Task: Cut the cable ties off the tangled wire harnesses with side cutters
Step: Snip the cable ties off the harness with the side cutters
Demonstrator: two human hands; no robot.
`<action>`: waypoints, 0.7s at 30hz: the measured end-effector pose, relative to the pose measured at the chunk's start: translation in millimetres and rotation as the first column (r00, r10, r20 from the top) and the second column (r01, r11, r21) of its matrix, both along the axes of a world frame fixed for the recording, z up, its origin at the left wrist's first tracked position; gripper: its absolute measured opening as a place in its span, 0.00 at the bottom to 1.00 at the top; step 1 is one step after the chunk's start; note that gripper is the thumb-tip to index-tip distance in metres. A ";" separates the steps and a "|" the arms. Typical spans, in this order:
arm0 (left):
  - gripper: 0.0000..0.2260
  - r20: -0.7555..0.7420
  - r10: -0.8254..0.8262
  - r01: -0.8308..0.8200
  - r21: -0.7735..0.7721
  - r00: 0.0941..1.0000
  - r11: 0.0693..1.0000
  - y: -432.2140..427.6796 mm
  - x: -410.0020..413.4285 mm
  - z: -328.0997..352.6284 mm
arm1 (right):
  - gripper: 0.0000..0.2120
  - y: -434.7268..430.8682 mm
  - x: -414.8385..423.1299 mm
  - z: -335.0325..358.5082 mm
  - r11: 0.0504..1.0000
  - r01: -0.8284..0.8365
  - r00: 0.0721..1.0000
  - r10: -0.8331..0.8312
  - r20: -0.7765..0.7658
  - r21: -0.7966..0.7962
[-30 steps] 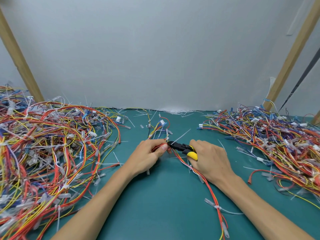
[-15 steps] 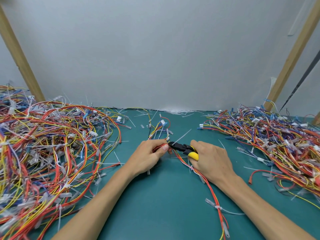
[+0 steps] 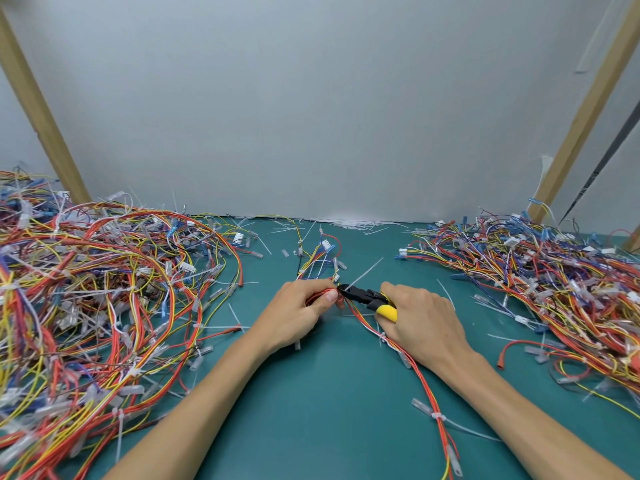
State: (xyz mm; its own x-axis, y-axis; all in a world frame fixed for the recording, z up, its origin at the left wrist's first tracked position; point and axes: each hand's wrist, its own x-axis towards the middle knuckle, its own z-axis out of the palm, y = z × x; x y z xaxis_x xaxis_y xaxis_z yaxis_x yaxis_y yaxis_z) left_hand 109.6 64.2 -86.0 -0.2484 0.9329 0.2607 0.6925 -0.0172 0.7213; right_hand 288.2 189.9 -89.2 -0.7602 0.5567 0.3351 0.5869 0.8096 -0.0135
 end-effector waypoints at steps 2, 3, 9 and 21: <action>0.11 -0.003 0.002 -0.002 -0.005 1.000 1.000 0.5 -0.6 -0.4 | 0.11 0.0 0.1 0.3 1.000 0.000 1.000 0.000 0.003 -0.001; 0.12 0.000 0.002 -0.002 -0.003 1.000 1.000 0.5 -0.5 -0.3 | 0.11 -0.1 0.1 0.4 1.000 -0.001 1.000 0.001 0.005 -0.002; 0.15 -0.001 0.005 -0.005 0.003 1.000 1.000 -0.2 0.0 0.6 | 0.10 -0.3 -0.2 1.0 1.000 -0.001 1.000 0.001 0.010 -0.004; 0.14 -0.002 0.004 -0.004 0.010 1.000 1.000 0.4 -0.6 -0.3 | 0.10 -0.3 -0.6 1.4 1.000 0.001 1.000 0.000 0.005 -0.004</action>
